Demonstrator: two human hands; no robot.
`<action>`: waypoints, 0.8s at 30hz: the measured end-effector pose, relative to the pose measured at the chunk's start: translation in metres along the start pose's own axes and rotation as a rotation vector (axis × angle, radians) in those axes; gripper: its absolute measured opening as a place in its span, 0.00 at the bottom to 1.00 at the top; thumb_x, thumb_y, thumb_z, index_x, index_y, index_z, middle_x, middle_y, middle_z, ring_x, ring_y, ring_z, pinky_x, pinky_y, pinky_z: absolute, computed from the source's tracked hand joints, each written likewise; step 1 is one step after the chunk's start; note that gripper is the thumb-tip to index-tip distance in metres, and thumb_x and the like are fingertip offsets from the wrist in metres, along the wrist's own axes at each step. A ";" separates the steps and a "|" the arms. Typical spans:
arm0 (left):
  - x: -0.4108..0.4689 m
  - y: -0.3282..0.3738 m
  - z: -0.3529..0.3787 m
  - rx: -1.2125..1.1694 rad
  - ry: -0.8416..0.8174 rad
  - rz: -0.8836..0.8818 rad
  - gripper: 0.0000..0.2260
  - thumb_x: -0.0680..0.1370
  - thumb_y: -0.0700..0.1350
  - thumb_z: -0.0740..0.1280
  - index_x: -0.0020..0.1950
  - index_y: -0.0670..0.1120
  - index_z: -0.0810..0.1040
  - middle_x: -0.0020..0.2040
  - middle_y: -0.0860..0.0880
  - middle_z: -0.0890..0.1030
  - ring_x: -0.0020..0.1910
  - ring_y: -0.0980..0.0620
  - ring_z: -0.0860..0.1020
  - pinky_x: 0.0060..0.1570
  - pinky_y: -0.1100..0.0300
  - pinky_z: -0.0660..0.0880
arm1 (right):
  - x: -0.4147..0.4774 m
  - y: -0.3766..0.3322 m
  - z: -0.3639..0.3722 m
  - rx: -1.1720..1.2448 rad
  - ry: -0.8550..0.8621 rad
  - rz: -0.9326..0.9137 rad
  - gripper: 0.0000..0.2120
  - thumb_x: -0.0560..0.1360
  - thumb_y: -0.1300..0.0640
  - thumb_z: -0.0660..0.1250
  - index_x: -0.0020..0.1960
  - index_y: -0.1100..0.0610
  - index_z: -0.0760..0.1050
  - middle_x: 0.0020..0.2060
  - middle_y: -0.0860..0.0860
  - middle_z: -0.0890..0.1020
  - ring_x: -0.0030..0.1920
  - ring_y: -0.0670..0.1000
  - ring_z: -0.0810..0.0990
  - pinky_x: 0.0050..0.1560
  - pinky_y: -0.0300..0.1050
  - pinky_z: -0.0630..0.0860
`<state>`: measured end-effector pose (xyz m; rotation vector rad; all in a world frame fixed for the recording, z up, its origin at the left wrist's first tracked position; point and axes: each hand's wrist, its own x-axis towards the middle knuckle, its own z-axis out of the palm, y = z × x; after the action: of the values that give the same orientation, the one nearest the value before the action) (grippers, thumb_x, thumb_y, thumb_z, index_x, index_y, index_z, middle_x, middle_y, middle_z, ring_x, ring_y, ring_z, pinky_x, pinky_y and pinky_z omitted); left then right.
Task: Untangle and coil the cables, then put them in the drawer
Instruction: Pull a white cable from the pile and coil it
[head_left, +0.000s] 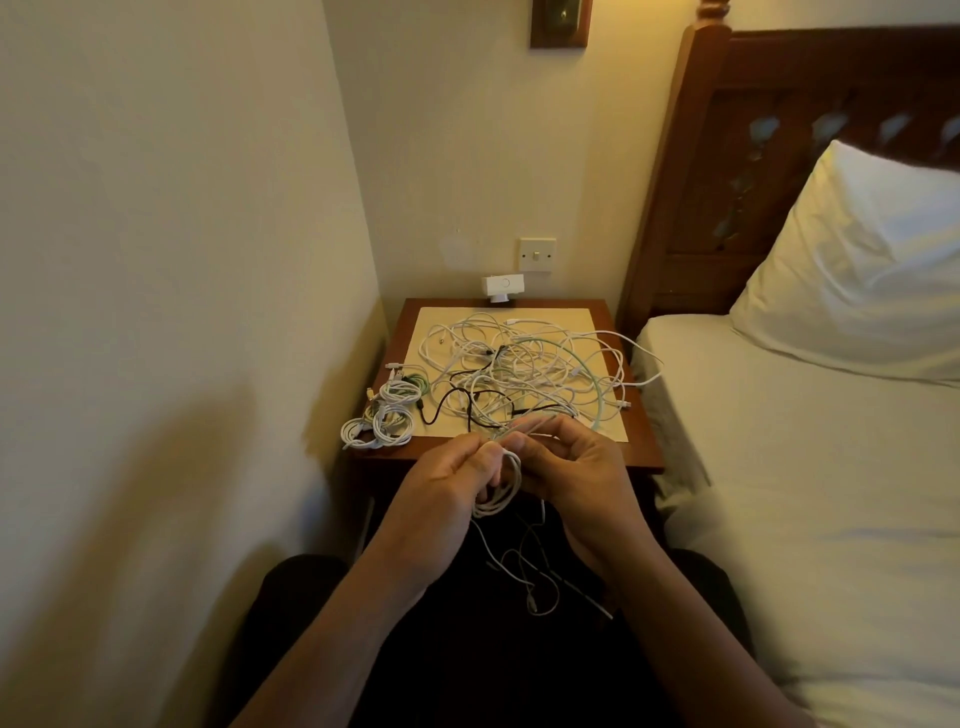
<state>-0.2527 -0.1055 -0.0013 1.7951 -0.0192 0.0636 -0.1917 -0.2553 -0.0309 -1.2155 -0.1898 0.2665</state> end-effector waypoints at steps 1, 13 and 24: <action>-0.001 0.000 0.000 0.021 0.016 0.030 0.16 0.78 0.56 0.59 0.39 0.45 0.72 0.36 0.50 0.72 0.38 0.56 0.69 0.40 0.65 0.67 | 0.000 0.000 0.000 0.012 -0.006 0.004 0.10 0.74 0.60 0.74 0.53 0.63 0.81 0.48 0.63 0.87 0.49 0.60 0.87 0.51 0.54 0.84; 0.008 -0.022 -0.007 -0.382 0.004 -0.101 0.16 0.84 0.49 0.61 0.43 0.43 0.81 0.49 0.39 0.84 0.48 0.49 0.81 0.51 0.56 0.77 | -0.005 0.007 0.003 -0.023 -0.086 0.162 0.12 0.78 0.57 0.69 0.57 0.63 0.82 0.49 0.59 0.87 0.48 0.53 0.87 0.48 0.45 0.83; 0.012 -0.043 -0.005 0.199 0.170 0.033 0.08 0.84 0.48 0.65 0.50 0.52 0.84 0.46 0.55 0.84 0.48 0.59 0.80 0.46 0.67 0.75 | -0.010 0.015 0.010 -0.626 -0.141 0.089 0.07 0.82 0.54 0.68 0.58 0.49 0.81 0.49 0.49 0.86 0.51 0.47 0.85 0.57 0.51 0.82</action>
<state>-0.2387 -0.0911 -0.0416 1.9829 0.0821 0.2494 -0.2059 -0.2449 -0.0416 -1.8299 -0.3588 0.3872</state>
